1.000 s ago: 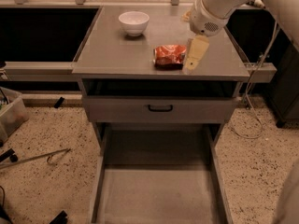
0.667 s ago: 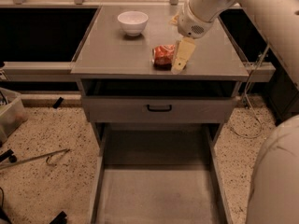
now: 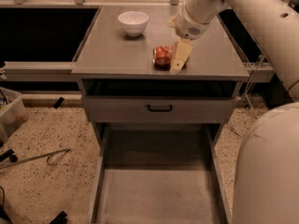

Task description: Place coke can into middle drawer

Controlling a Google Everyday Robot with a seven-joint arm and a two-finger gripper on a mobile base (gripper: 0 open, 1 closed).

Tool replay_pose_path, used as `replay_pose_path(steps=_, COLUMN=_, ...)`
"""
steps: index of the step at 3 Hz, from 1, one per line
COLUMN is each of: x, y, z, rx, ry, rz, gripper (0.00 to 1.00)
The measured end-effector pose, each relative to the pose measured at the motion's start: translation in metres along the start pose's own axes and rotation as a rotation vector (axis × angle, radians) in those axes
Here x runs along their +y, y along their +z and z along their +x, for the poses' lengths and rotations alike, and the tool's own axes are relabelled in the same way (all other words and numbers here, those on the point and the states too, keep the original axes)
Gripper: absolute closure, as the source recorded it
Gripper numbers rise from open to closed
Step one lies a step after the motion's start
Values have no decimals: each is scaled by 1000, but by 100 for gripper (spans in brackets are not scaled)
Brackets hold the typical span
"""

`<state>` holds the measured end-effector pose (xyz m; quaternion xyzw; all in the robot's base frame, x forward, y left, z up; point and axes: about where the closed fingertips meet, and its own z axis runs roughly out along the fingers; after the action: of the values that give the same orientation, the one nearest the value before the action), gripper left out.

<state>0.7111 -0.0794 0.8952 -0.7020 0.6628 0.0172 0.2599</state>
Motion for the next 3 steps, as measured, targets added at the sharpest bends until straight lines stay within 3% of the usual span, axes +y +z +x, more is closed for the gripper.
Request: replay_pose_path(steps=3, x=-17, y=36, z=38, rx=37, ry=40, rz=-50, gripper=0)
